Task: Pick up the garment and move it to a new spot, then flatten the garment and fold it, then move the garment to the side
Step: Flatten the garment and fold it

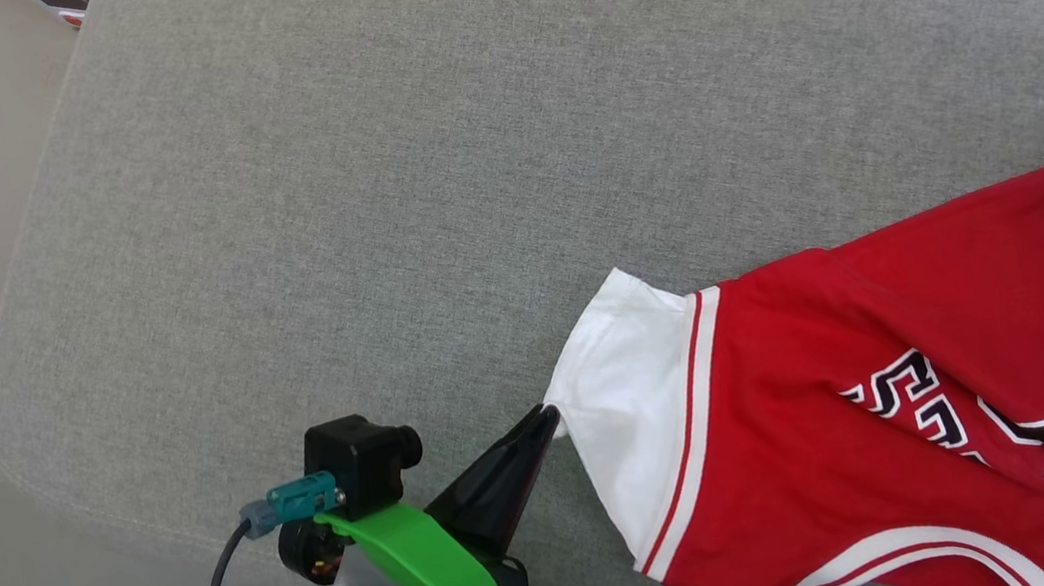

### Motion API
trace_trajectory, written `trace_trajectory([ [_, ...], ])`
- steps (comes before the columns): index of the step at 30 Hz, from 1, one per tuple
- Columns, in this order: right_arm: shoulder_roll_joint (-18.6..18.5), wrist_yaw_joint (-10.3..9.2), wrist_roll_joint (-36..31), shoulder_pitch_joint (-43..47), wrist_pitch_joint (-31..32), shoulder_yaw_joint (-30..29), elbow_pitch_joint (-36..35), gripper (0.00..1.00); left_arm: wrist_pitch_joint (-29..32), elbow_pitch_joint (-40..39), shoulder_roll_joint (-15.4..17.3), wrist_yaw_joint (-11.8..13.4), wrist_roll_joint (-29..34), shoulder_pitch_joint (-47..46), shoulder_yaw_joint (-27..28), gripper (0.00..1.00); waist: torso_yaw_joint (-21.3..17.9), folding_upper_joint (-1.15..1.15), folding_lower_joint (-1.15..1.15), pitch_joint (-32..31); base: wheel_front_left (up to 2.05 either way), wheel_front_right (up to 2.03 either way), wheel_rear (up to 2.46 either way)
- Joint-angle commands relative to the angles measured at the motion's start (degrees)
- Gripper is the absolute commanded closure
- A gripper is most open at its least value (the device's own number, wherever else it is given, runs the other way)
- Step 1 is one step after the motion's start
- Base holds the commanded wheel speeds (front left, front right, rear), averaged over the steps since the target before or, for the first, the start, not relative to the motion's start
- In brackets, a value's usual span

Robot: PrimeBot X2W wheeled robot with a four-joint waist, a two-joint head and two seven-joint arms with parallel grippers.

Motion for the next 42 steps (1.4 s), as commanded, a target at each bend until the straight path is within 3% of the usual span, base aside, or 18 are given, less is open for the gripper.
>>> trace_trajectory([
  [1, 1.27, -0.02, 0.51, 2.38, -0.45, 0.98, 2.10, 1.00, -0.31, 0.15, -0.16, -0.25, 0.46, -1.19, 0.23, 1.00, -0.28, 0.00, 0.00, -0.37, 0.00, 0.00, 0.00],
  [10, 5.15, -0.02, 2.10, 1.00, -9.28, -1.59, 3.55, 1.00, -0.59, 0.47, 0.91, 0.15, 0.02, -0.90, 1.20, 1.00, -2.75, 0.00, 0.00, -4.86, 0.00, 0.00, 0.00],
  [24, 6.04, -0.02, 5.33, 1.64, -19.78, -3.78, 2.85, 1.00, -1.01, -3.21, 4.88, 2.68, -0.53, -0.88, 5.56, 1.00, -10.45, 0.00, 0.00, -16.17, 0.00, 0.00, 0.00],
  [42, 5.14, -0.02, 7.05, 4.09, -21.07, -10.51, -8.87, 1.00, -3.84, -5.59, 6.70, 6.72, -0.75, -8.30, 15.19, 1.00, -19.52, 0.00, 0.00, -22.94, 0.00, 0.00, 0.00],
])
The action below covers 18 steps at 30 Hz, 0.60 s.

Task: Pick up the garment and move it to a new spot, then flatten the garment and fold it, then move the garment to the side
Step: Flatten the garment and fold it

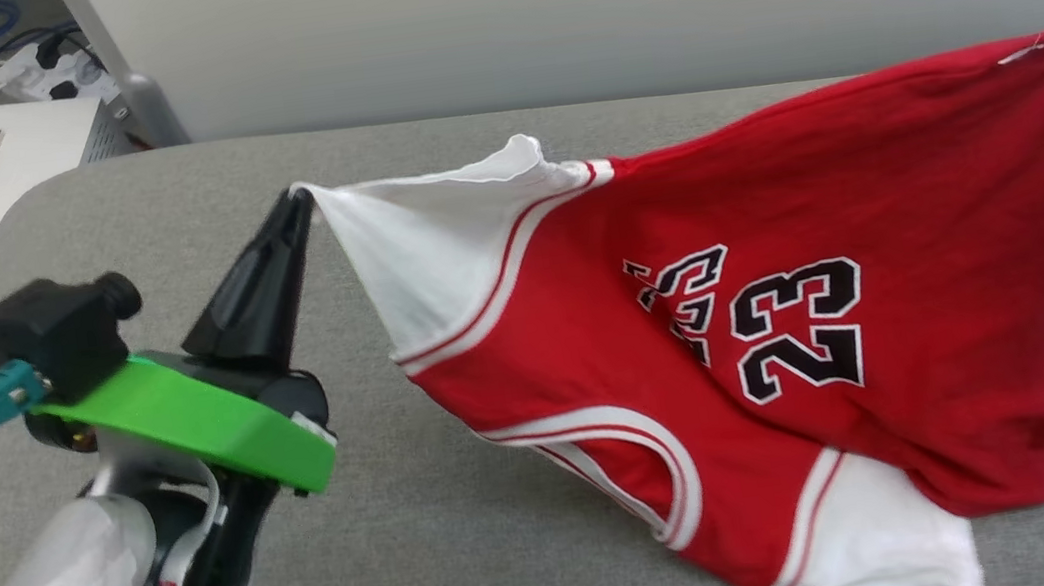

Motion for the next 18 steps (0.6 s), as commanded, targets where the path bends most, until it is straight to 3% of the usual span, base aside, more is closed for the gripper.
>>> trace_trajectory([
  [1, 0.17, -0.02, 0.19, 0.90, -0.01, -0.66, -1.28, 1.00, -0.50, -0.41, 0.24, 0.69, 0.12, -2.18, 1.16, 1.00, -2.82, 0.00, 0.00, -2.22, 0.00, 0.00, 0.00],
  [7, 1.03, -0.02, 0.05, 2.02, -0.89, -3.94, -7.18, 1.00, -1.54, -1.97, 0.66, 2.86, 1.59, -9.21, 5.51, 1.00, -5.89, 0.00, 0.00, -3.64, 0.00, 0.00, 0.00],
  [18, 2.53, -0.02, -0.63, 1.56, -4.87, -6.04, -11.70, 1.00, -0.57, -1.50, 1.95, 3.88, 4.47, -18.19, 7.39, 1.00, -8.03, 0.00, 0.00, -3.64, 0.00, 0.00, 0.00],
])
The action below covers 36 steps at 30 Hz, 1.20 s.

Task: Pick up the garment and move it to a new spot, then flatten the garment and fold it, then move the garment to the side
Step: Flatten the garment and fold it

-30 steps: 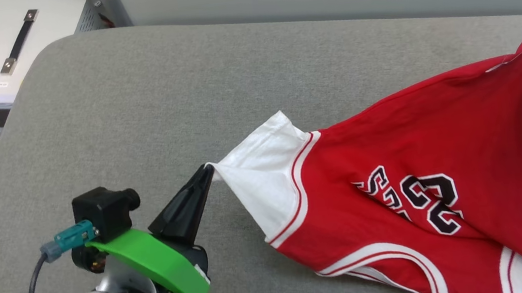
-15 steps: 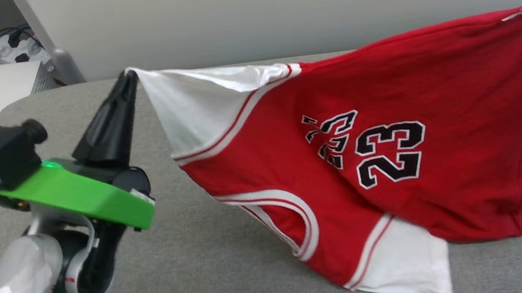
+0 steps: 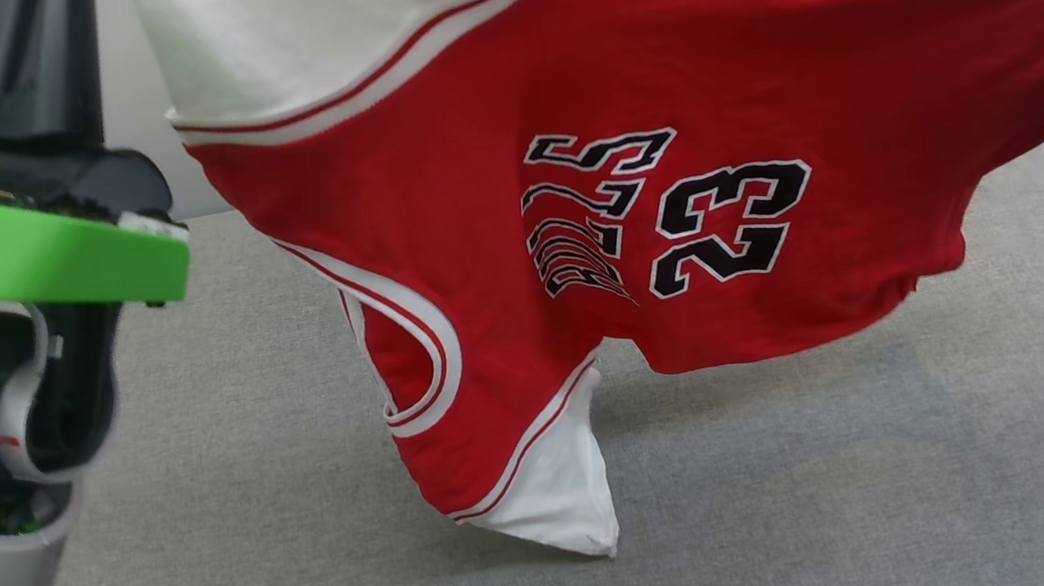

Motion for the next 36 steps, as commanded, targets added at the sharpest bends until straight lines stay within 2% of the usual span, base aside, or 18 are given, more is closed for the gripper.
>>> trace_trajectory([
  [1, 0.39, -0.03, -0.43, -0.13, -0.96, -0.47, -0.49, 1.00, 0.22, 0.06, 0.78, 0.42, 0.98, -1.99, 0.59, 1.00, -0.27, 0.00, 0.00, 0.38, 0.00, 0.00, 0.00],
  [9, 0.79, -0.03, -1.19, -2.85, -4.36, -1.80, -1.63, 1.00, 2.25, -0.11, 3.52, -0.09, 3.77, -9.13, 1.25, 1.00, -0.58, 0.00, 0.00, 3.26, 0.00, 0.00, 0.00],
  [17, 1.06, -0.03, -1.79, -7.44, -7.07, -1.34, -0.84, 1.00, 4.86, 2.16, 6.57, -2.63, 5.02, -15.82, 1.43, 1.00, -0.63, 0.00, 0.00, 8.75, 0.00, 0.00, 0.00],
  [26, 0.88, -0.03, -3.51, -19.36, -11.03, 1.86, 4.19, 1.00, 6.72, 9.44, 8.48, -8.05, 6.96, -28.84, 0.83, 1.00, -0.37, 0.00, 0.00, 19.48, 0.00, 0.00, 0.00],
  [36, 2.88, -0.03, -7.09, -37.88, -17.74, 8.02, 17.38, 1.00, 7.45, 26.66, 6.51, -15.06, 11.34, -49.49, -2.25, 1.00, 0.14, 0.00, 0.00, 31.09, 0.00, 0.00, 0.00],
])
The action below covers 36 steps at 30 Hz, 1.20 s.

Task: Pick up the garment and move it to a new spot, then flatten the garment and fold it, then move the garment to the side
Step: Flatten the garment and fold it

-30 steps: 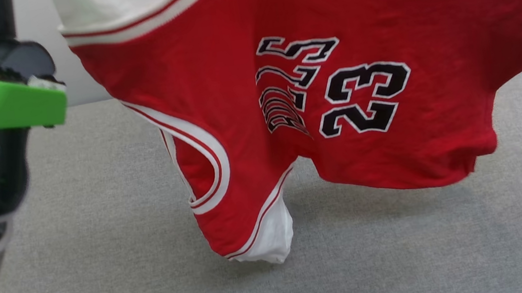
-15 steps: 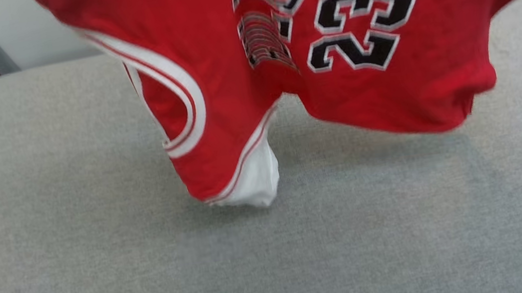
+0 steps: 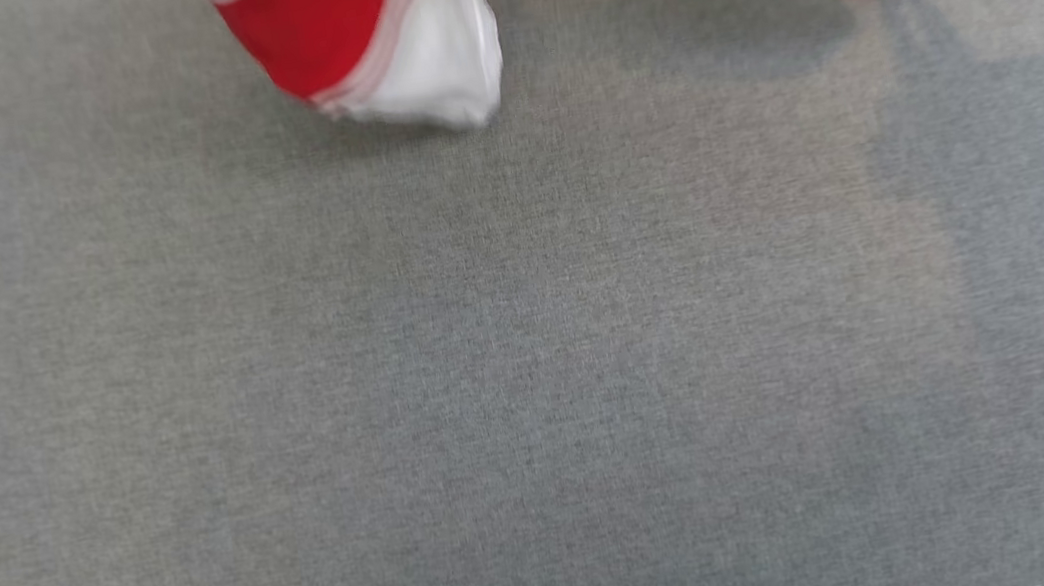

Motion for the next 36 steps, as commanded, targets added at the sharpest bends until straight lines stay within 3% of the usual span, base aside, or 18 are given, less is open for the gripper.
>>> trace_trajectory([
  [1, 0.42, -0.08, -0.68, -2.33, -0.94, 0.53, 1.89, 1.00, -0.43, 2.11, -0.41, -0.51, 1.14, -3.21, -0.07, 1.00, 0.35, 0.00, -0.01, 7.05, 0.00, 0.00, 0.00],
  [8, 4.60, -0.08, -4.10, -16.03, -8.33, 3.62, 14.18, 1.00, -4.86, 16.31, -4.78, -2.96, 6.71, -19.02, -3.20, 1.00, 0.23, 0.00, -0.01, 12.54, 0.00, 0.00, 0.00],
  [12, 7.30, -0.08, -7.32, -24.32, -15.10, 3.69, 22.55, 1.00, -13.18, 26.09, -7.77, -3.31, 10.38, -28.68, -3.86, 1.00, 0.41, 0.00, -0.01, 15.25, 0.00, 0.00, 0.00],
  [17, 8.27, -0.08, -9.04, -28.43, -20.20, 4.68, 28.55, 1.00, -19.51, 32.71, -10.05, -3.92, 11.95, -32.36, -4.76, 1.00, 1.40, 0.00, -0.01, 16.57, 0.00, 0.00, 0.00],
  [25, 7.81, -0.08, -8.20, -26.52, -24.91, 9.06, 34.13, 1.00, -21.51, 35.46, -13.16, -5.10, 9.50, -22.76, -5.31, 1.00, 3.95, 0.00, -0.01, 16.78, 0.00, 0.00, 0.00],
  [36, 6.22, -0.08, -4.02, -15.01, -30.23, 16.36, 37.25, 1.00, -21.57, 27.33, -18.65, -5.46, 6.80, 2.76, -1.85, 1.00, 7.00, 0.00, -0.01, 11.88, 0.00, 0.00, 0.00],
])
